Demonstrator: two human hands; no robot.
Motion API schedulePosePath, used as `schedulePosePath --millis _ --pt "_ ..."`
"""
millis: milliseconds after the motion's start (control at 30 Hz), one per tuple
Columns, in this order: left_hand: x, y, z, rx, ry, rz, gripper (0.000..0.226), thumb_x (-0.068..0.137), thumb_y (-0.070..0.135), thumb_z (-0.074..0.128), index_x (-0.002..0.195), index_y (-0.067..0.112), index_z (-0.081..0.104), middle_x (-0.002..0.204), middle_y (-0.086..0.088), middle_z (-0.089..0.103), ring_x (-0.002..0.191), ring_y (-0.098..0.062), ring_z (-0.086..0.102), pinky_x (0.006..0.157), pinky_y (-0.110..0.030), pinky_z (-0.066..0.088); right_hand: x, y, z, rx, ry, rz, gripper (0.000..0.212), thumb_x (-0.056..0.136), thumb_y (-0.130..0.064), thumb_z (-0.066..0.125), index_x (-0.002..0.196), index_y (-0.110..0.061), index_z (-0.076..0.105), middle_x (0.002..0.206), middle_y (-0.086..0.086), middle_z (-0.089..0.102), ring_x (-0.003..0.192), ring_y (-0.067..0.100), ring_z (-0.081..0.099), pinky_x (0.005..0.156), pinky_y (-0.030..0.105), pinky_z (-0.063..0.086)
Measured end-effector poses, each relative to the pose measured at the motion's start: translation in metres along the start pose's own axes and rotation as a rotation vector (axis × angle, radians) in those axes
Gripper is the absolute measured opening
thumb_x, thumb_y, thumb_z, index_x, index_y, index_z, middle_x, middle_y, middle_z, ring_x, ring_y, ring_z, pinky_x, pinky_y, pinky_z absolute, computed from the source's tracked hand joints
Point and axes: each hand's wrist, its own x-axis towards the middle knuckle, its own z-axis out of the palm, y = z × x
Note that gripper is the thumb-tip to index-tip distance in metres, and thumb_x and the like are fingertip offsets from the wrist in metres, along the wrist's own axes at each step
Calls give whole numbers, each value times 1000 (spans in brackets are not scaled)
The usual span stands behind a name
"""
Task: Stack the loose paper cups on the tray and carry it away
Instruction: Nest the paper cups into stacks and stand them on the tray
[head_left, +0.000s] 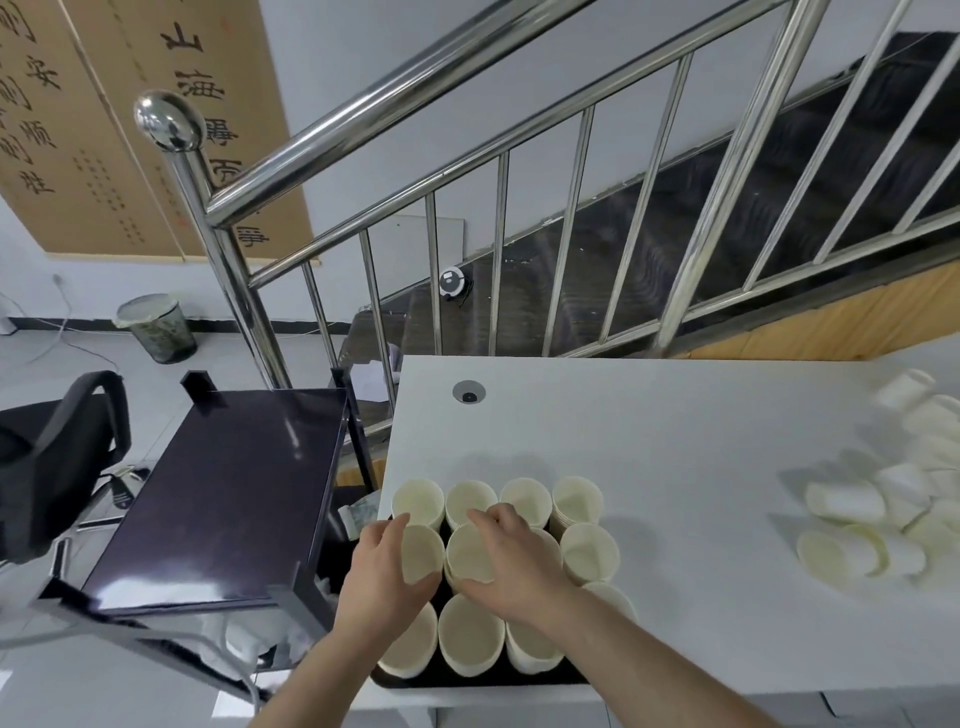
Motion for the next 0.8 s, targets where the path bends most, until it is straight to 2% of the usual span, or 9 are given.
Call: schedulePosePath --millis 200,333,533,667,800 --pt "1 -7 1 46 7 17 67 79 42 69 138 27 40 134 3 40 120 -18 44 90 -34 47 1 0 1 -34 -37 17 70 84 -44 63 142 -18 34 138 4 36 123 26 43 97 37 42" --pt "5 -16 5 66 29 6 66 76 39 73 135 26 45 134 1 43 119 -21 46 88 -40 47 1 -5 1 -68 -62 37 59 85 -41 64 132 -12 42 134 9 40 118 30 45 94 44 43" --pt "12 -15 11 105 23 -6 69 73 37 78 133 22 49 131 -6 46 115 -27 50 81 -43 48 2 -2 0 -45 -51 76 56 84 -36 68 127 -9 45 131 13 43 117 34 46 92 45 43" --pt "10 -9 10 121 34 -8 67 72 36 78 132 23 50 130 -7 48 115 -30 48 86 -45 46 2 0 -2 -37 -17 55 57 84 -38 66 129 -10 46 132 11 45 118 32 43 92 43 41" --pt "7 6 6 86 93 47 58 78 32 73 131 22 52 133 -5 46 119 -28 44 91 -45 44 1 1 -11 11 28 11 58 87 -37 62 135 -11 43 136 8 42 124 30 40 98 44 40"
